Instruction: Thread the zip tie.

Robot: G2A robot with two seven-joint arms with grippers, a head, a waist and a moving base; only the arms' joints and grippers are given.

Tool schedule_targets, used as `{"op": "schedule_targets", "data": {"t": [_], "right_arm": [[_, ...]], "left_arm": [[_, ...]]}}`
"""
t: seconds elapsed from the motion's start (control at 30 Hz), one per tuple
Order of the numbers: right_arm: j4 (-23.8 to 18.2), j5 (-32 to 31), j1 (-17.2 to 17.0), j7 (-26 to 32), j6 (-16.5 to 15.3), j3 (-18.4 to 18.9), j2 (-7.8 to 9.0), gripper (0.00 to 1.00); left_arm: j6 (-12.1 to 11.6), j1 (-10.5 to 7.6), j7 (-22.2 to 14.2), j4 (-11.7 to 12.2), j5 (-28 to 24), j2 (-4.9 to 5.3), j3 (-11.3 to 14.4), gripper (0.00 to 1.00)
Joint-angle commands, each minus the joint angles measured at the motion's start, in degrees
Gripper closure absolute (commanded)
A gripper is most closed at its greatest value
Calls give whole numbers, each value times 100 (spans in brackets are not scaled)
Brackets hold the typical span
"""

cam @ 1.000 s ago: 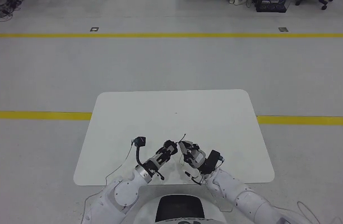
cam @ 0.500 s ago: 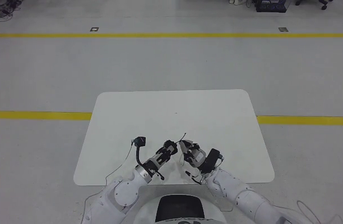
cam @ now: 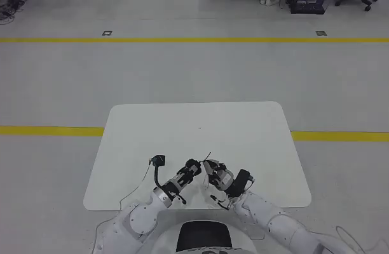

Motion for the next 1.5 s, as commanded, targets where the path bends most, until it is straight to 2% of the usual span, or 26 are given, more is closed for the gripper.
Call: {"op": "schedule_targets", "data": {"t": [0.0,0.47,0.87,1.47], "right_arm": [[13,96,21,57,0,-26,4,100],[-16,351,159,-50,0,-401,43,100],[149,858,314,109,0,-689,52,100],[295,869,430,-19,0,-931,26,100]], "left_arm": [[0,0,0,0,0,0,0,100],[0,0,0,0,0,0,0,100],[0,0,0,0,0,0,0,100],[0,0,0,0,0,0,0,100]]}}
